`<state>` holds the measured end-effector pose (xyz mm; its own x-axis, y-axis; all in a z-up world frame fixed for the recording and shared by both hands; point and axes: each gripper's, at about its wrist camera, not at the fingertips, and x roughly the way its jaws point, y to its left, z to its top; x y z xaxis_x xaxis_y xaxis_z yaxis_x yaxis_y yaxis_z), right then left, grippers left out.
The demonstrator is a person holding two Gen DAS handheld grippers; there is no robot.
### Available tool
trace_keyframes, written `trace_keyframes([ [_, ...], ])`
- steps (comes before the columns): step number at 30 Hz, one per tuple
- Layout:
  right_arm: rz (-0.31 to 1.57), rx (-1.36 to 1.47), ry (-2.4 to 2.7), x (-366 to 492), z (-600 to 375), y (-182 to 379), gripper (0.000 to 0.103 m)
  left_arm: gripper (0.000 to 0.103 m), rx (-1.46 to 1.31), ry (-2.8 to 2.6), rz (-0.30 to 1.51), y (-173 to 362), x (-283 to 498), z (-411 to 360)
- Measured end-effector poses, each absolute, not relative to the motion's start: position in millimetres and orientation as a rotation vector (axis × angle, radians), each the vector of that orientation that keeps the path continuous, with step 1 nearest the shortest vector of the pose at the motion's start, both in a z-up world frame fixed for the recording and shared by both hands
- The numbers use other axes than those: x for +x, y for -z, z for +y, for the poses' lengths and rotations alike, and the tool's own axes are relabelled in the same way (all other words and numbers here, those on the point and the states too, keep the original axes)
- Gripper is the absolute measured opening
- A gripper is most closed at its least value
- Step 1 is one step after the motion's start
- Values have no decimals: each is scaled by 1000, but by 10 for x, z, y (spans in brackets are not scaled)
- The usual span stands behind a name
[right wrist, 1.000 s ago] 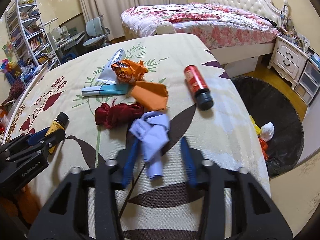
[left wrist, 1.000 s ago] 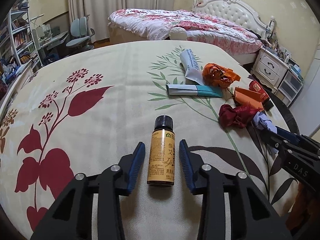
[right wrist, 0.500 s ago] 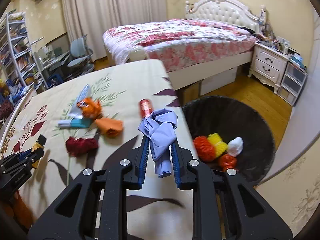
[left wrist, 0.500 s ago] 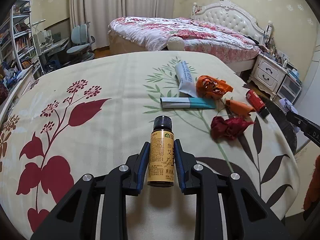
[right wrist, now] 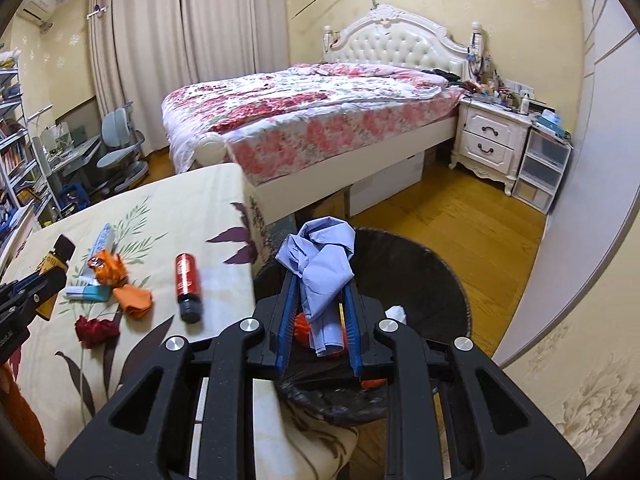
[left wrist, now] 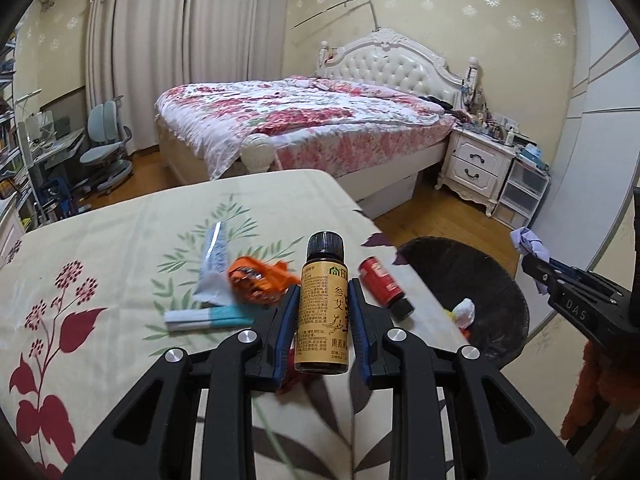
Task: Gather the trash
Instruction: 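Carry the bottle and purple cloth over the black bin and open both tools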
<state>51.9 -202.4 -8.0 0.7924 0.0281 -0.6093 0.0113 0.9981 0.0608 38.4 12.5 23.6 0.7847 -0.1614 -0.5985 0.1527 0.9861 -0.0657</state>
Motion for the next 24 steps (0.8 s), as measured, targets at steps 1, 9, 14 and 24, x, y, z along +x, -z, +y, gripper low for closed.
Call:
trace_keyframes([
  [1, 656, 69, -2, 550, -2078, 93, 22, 27, -8, 187, 645, -241, 443, 10],
  [9, 660, 92, 43, 736, -2365, 227, 22, 27, 48, 263, 614, -150, 813, -701],
  [14, 663, 115, 64, 812, -2526, 322, 22, 27, 76, 273, 636, 0, 1064, -981],
  [24, 682, 152, 93, 969, -2726, 433, 22, 27, 115, 271, 672, 202, 1318, -1236],
])
